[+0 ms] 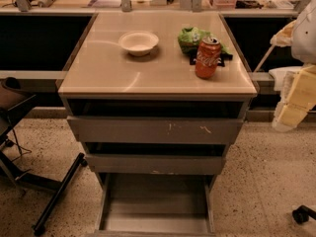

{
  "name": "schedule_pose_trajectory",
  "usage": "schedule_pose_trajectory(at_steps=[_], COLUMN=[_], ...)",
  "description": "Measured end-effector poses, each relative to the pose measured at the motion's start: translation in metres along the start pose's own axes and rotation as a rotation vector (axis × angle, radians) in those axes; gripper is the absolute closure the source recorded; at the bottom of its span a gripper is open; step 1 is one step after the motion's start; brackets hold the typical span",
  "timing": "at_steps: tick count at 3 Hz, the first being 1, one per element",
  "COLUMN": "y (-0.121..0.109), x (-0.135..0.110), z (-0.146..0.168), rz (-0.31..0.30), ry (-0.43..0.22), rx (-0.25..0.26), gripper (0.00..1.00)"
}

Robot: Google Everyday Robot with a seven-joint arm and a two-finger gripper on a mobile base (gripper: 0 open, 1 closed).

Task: Place coke can into bottom drawer

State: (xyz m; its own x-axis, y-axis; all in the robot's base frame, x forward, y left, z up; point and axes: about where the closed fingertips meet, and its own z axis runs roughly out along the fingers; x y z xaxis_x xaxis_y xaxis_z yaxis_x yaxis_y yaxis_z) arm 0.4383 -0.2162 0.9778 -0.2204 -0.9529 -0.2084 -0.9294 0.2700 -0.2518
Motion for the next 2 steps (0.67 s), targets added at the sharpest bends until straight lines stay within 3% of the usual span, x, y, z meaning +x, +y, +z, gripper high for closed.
schedule_pose_trajectory(at_steps=[1, 2], y=[0.000, -0.022], x=[0.000, 0.002], z=[0.000, -0.003], rz=[0.000, 0.002], ry=[0.000, -0.032], rx=[0.000, 0.027], gripper=[0.00, 0.00])
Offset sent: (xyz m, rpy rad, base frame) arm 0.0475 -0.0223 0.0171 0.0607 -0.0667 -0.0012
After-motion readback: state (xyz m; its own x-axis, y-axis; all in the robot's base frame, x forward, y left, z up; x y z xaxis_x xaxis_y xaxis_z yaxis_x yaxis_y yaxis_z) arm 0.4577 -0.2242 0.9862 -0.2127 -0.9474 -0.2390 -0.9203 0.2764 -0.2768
